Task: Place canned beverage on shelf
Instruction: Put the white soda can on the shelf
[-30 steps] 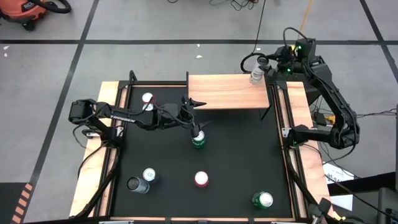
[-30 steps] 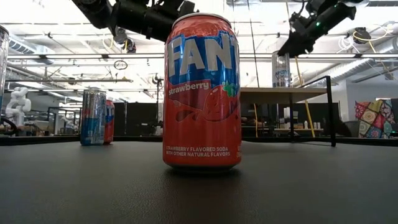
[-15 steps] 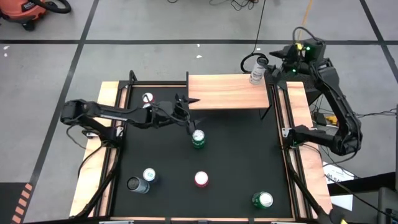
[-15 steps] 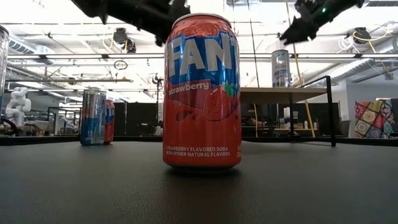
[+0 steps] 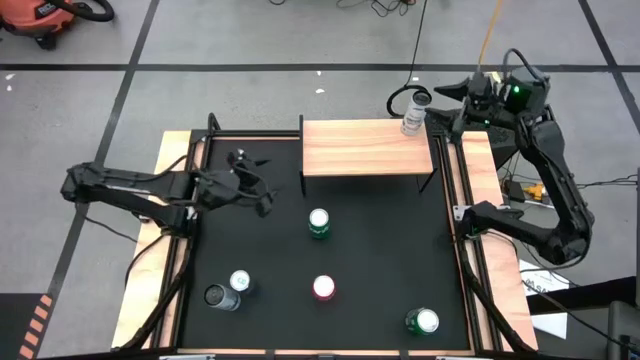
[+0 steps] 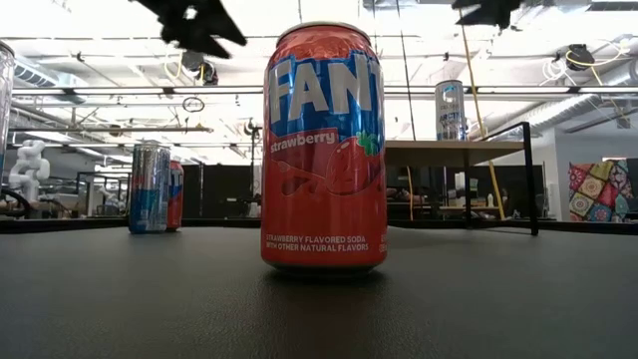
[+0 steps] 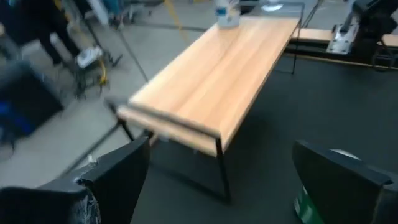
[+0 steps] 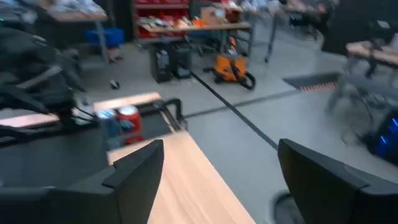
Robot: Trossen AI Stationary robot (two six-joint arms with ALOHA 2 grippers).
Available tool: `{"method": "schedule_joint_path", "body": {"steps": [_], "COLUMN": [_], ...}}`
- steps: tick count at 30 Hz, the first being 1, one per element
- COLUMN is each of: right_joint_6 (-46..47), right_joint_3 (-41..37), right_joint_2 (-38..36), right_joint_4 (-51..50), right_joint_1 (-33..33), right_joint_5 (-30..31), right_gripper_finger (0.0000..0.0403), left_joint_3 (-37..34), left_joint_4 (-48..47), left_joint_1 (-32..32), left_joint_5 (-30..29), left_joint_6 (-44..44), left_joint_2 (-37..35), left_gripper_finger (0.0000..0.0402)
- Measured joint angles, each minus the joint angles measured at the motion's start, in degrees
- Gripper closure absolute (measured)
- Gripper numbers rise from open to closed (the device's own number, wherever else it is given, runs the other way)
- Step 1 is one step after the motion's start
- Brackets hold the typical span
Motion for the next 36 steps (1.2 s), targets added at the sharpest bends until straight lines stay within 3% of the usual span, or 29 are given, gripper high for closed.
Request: {"method": "schedule_joint_path", "body": {"steps": [8, 16, 23, 27, 32, 36], "right_joint_6": [4.1, 7.6, 12.4, 12.7, 12.5, 12.1], "right_joint_3": [-4.6, -13.4, -21.7, -23.4, -23.5, -23.5], "right_joint_2": [-4.3, -5.4, -3.2, -0.2, 5.2, 9.1], "right_joint_4": [2.7, 9.4, 20.6, 25.5, 29.6, 33.3], "right_joint_1": [13.2, 28.2, 41.7, 49.4, 58.7, 62.9], "right_joint_5": [0.3, 10.8, 20.5, 27.7, 35.7, 38.9], "right_gripper_finger": [0.0136, 0.0141, 0.0141, 0.0141, 0.0141, 0.014], "left_joint_3": [-1.6, 5.9, 16.6, 20.0, 20.0, 20.0], "left_joint_4": [-11.6, -19.1, -37.6, -48.7, -51.2, -51.0], "left_joint_1": [-8.6, -25.1, -38.4, -42.9, -47.5, -50.9], "left_joint_5": [-0.9, 7.0, 11.2, 15.7, 26.1, 27.7], "left_joint_6": [-12.5, -14.4, -33.9, -46.0, -56.4, -59.3], "left_joint_2": [-2.7, -1.7, 4.4, 9.7, 15.3, 17.9], "left_gripper_finger": [0.0014, 0.0014, 0.0014, 0.0014, 0.0014, 0.0014]}}
